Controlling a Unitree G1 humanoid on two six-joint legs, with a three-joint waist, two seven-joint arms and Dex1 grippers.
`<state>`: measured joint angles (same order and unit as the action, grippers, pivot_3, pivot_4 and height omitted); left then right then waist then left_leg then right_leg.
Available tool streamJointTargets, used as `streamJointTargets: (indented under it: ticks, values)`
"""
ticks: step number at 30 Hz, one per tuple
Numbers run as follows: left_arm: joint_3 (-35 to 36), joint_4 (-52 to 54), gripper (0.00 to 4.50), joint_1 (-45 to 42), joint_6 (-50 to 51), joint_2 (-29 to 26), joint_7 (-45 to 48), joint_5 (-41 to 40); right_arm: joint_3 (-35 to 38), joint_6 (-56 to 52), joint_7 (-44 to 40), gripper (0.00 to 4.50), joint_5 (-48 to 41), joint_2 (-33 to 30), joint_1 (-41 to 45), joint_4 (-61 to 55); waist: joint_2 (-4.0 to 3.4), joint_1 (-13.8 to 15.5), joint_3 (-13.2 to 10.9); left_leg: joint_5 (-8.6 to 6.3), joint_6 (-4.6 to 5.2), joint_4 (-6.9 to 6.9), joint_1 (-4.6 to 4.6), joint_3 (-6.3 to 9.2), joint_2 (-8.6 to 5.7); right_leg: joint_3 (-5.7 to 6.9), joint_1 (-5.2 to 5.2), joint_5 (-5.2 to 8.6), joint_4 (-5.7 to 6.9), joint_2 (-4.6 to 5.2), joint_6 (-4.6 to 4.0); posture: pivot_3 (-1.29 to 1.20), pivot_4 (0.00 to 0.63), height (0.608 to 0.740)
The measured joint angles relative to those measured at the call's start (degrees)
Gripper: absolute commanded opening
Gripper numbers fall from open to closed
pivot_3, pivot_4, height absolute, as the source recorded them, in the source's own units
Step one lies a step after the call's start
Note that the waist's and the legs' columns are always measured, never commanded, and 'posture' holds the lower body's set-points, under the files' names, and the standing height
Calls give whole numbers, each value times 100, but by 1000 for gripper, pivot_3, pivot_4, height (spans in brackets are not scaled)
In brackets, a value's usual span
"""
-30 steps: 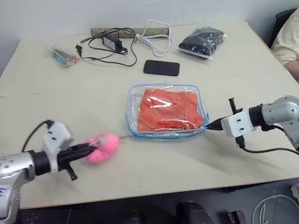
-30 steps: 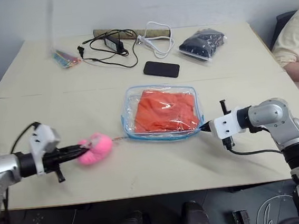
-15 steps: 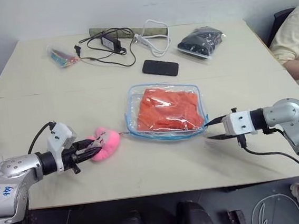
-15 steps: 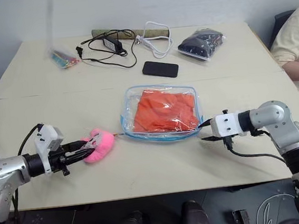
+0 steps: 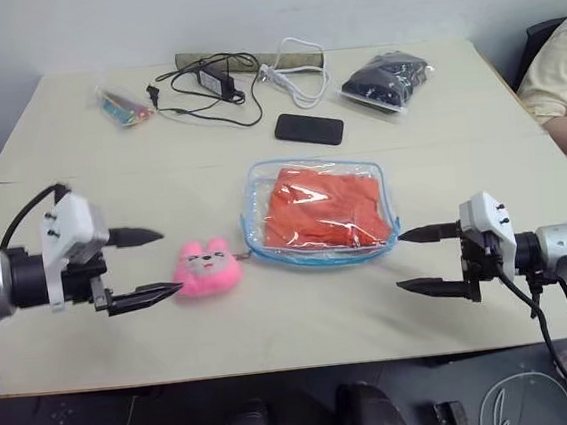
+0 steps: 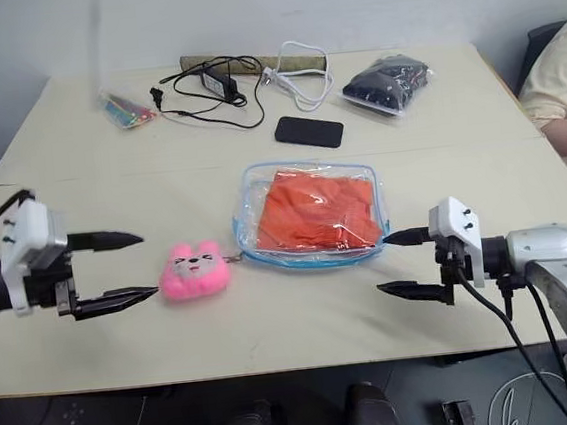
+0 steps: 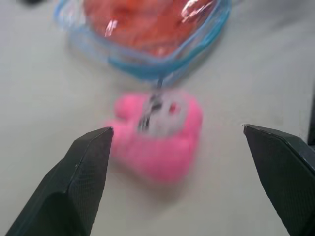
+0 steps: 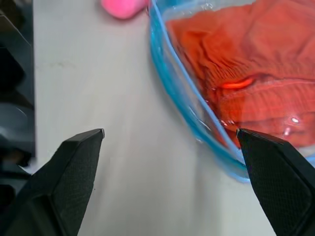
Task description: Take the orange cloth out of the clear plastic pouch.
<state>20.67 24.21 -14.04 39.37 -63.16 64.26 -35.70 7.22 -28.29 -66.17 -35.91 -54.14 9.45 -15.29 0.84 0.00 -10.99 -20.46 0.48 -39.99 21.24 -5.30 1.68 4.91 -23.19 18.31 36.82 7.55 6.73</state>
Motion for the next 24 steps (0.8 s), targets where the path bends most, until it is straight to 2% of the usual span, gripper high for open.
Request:
streamJointTargets:
  ticks: [2, 4, 6, 9, 13, 21, 24]
  values:
    - [-694, 6, 4468, -754, -193, 193, -190, 284, 168, -384, 243, 4500, -317, 65, -130, -329, 0, 13, 0, 2, -3, -1, -2, 1, 0, 3, 1, 0, 1, -7, 0, 0, 150, 740]
    - [-1671, -83, 4468, -1415, -919, 523, -589, 1262, 211, -636, 483, 4500, -561, 195, -181, -740, -3, 41, 2, 4, -3, -3, -6, -2, -6, 2, 5, -1, 5, -14, 2, 0, 150, 740]
    - [-2635, -530, 4468, -1829, -1879, 940, -981, 2473, 239, -864, 767, 4500, -752, 336, -253, -1004, -3, 80, 3, 4, -3, -2, -8, -10, -32, -3, 5, -2, 1, -21, 4, 0, 150, 740]
    - [-3443, -1174, 4468, -1956, -2769, 1558, -1352, 3438, 245, -1133, 1155, 4500, -976, 547, -302, -1232, -2, 74, 2, 3, -1, -1, 7, -17, -20, -12, -10, -5, 13, -33, 6, 0, 150, 740]
    - [-3780, -1702, 4468, -2097, -3392, 1956, -1398, 3885, 272, -1228, 1456, 4500, -1011, 583, -480, -1447, 0, 119, 1, 2, 0, -2, 26, -15, -13, -6, -26, -5, 10, -38, 6, 0, 150, 740]
    - [-3984, -2153, 4468, -2186, -3848, 2498, -1075, 3945, 404, -1225, 1604, 4500, -1010, 583, -754, -1595, 0, 144, 1, 6, 8, -11, 24, -11, -6, -15, -18, -12, 6, -35, 17, 0, 150, 740]
    - [-3998, -2328, 3858, -2233, -4008, 2540, -1028, 4084, 450, -1223, 1632, 4500, -1008, 582, -763, -1597, 1, 143, 1, 6, 8, -10, 24, -11, -6, -14, -19, -12, 6, -37, 17, 0, 150, 740]
